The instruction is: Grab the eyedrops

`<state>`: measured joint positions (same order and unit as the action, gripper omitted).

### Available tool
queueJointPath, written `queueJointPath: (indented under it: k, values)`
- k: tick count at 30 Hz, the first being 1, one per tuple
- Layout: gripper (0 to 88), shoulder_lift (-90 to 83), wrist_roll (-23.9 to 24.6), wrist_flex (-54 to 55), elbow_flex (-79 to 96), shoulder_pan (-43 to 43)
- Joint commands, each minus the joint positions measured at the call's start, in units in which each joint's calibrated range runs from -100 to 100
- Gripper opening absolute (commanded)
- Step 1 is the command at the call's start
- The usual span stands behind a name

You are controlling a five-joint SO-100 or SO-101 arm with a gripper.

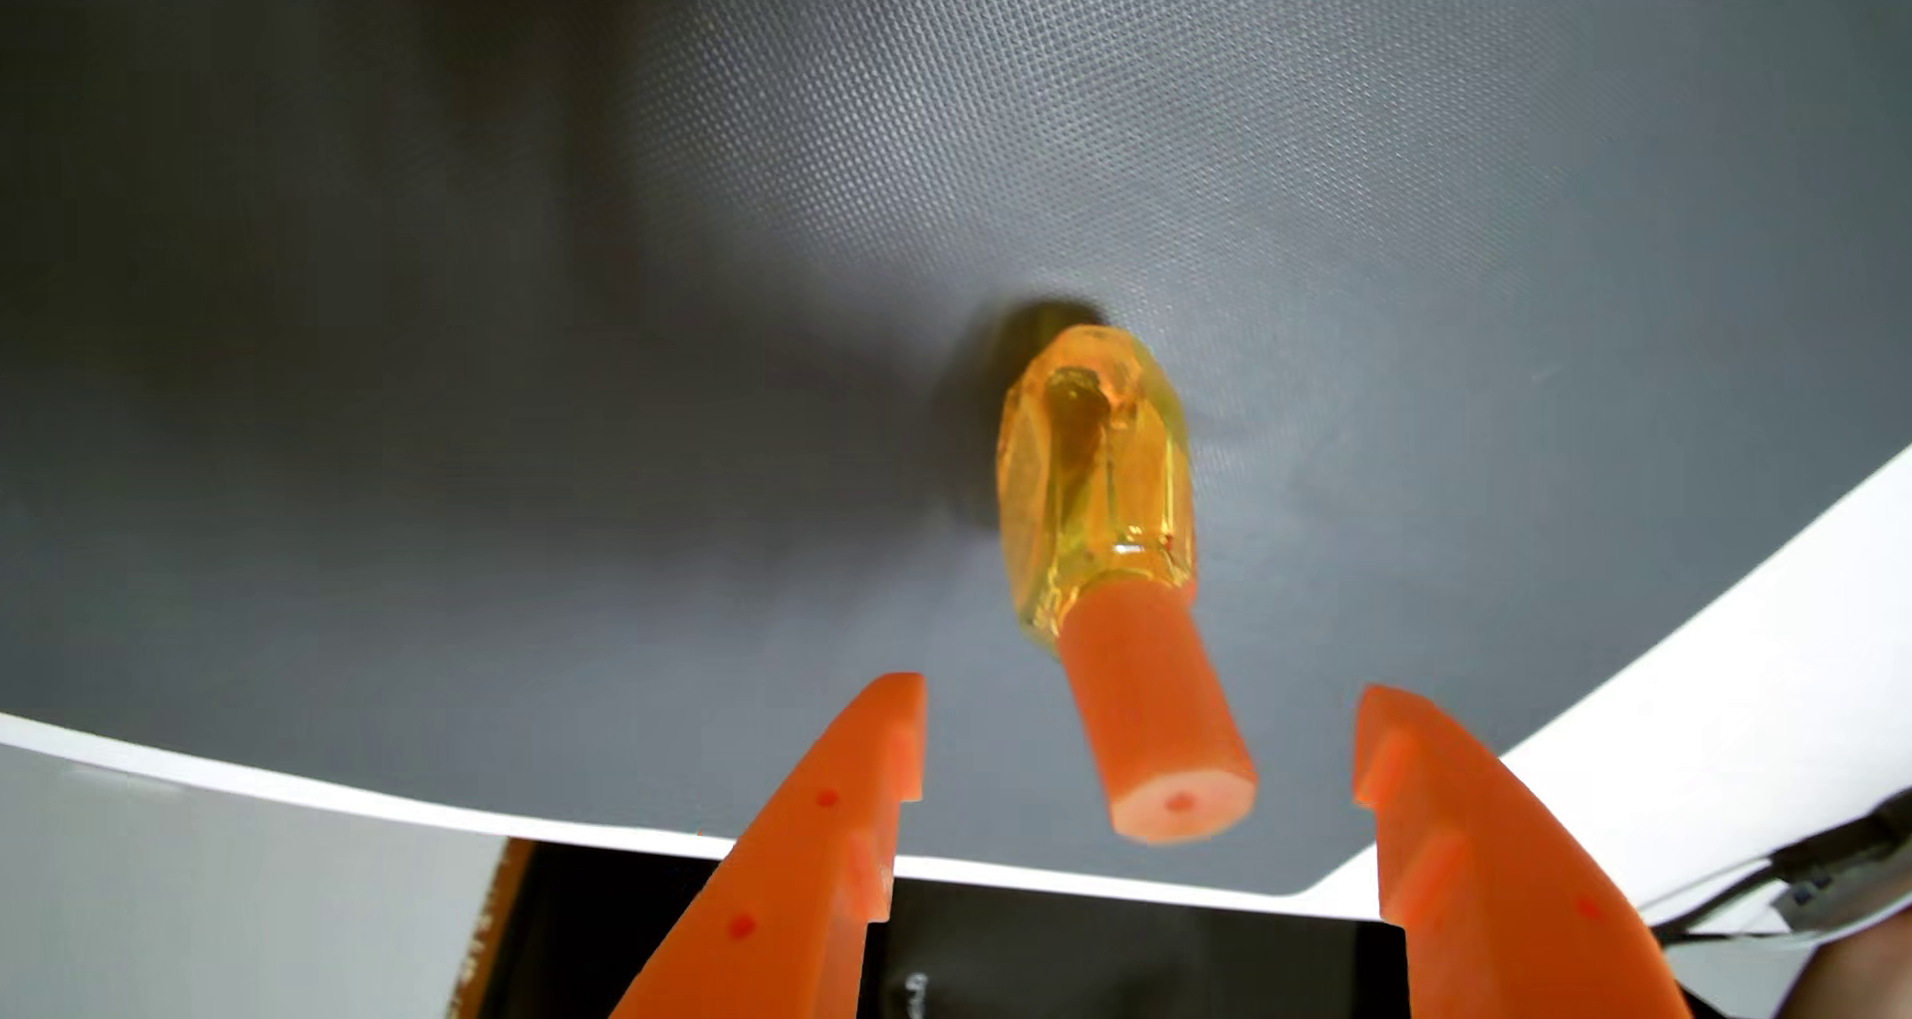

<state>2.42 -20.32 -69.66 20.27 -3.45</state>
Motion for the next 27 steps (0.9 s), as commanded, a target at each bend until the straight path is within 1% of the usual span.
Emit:
queueJointPath:
  k: [1, 27]
  values:
    - [23.9, 0.94, 0.51, 0.04, -2.13, -0.05]
    - [23.8, 9.26, 3.18, 1.77, -3.39, 1.87]
